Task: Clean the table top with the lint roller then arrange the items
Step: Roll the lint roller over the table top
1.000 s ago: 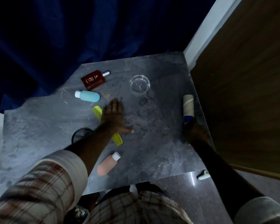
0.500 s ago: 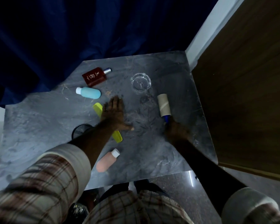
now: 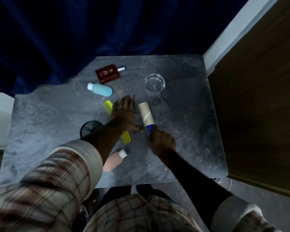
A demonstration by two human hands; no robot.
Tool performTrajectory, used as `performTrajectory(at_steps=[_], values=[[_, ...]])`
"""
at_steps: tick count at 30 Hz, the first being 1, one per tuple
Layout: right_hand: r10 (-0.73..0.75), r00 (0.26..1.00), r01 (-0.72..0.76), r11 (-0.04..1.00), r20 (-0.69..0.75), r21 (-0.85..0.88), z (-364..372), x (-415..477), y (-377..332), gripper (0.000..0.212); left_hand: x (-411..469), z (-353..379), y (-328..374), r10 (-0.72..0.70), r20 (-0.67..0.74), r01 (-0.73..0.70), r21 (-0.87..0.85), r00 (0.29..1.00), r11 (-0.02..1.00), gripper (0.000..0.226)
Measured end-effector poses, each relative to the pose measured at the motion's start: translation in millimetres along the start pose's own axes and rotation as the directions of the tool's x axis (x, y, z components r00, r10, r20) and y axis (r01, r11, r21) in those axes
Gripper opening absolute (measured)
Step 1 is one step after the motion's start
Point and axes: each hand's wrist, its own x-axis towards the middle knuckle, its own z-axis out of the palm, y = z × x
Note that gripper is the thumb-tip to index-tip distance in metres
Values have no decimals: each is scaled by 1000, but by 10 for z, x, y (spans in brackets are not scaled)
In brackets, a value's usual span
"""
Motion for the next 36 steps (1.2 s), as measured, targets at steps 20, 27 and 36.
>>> performTrajectory(at_steps=[20,27,36], values=[[505,846,-530,765,170,366,-171,22,1535,41,59,107,-94,13,-34,-14,-18,999,1000,161],[505,831,-555,734,231,392,-251,-9,1596,40,32,109,-90,25,-68,-27,-22,997,999,159],[290,934,-341,898,209,277,-144,196,1009,37,9,169,-137,42,-110,-46,-41,993,998,157]])
